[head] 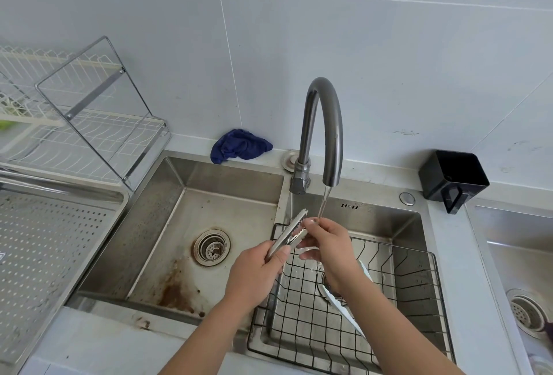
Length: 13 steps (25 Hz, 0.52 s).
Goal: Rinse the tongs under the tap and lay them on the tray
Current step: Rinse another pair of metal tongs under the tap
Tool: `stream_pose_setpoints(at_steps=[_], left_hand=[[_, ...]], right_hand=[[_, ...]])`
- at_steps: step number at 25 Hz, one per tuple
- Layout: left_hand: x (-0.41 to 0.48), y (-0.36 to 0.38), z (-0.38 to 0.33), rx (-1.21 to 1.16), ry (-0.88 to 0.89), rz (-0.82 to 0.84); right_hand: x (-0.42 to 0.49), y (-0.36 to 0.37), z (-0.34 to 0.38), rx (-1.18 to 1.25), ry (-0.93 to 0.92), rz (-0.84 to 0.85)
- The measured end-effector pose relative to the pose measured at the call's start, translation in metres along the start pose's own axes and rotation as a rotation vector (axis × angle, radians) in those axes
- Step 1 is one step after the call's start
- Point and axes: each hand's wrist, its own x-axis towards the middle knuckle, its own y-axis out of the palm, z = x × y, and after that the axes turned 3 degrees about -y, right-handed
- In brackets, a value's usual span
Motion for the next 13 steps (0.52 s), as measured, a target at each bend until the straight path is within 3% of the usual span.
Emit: stream_pose_setpoints(at_steps=[3,7,13], left_hand=[[0.001,-0.003,0.003,0.143,0.066,-0.031],[0.001,-0.002,0.0,0.254,0.188,-0.098],[-0.002,-0.004,-0.002,0.396,0.247,-0.16]], right_hand=[[0.0,-0.004,0.001,0.065,0.009,-0.031],[-0.004,-0.009,0.001,0.172,-0.005,0.087],[-0.004,-0.012,0.003,0.181,0.003,0.132]])
